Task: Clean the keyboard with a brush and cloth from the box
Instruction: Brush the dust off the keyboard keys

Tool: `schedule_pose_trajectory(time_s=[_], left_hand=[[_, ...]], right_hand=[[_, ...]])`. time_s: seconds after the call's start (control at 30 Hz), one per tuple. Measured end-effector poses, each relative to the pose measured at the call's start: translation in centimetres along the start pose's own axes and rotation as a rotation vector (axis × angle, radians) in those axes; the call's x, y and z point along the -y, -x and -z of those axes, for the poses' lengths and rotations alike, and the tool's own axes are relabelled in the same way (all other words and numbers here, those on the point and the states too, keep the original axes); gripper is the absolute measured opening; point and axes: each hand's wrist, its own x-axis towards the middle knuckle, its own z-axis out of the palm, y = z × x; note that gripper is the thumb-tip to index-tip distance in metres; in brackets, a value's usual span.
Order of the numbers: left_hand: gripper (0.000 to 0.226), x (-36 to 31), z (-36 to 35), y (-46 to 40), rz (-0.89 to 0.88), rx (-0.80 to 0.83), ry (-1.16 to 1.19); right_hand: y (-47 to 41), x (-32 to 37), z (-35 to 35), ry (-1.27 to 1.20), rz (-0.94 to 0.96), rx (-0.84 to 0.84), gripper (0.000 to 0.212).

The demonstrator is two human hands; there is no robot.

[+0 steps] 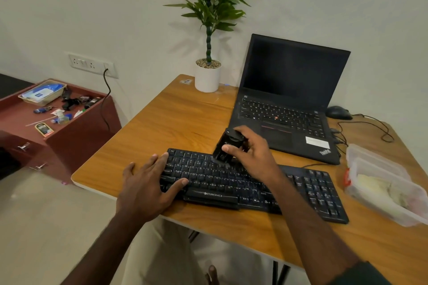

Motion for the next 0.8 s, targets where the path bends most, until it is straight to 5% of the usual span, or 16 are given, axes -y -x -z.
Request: schedule_pose_trajectory(time_s=[0.8], left_hand=[[0.103, -0.3, 0.2, 0.2, 0.016, -0.010, -0.018]], right_hand=[[2.2, -0.5, 3.5, 0.291, 0.003, -0.035, 0.026]])
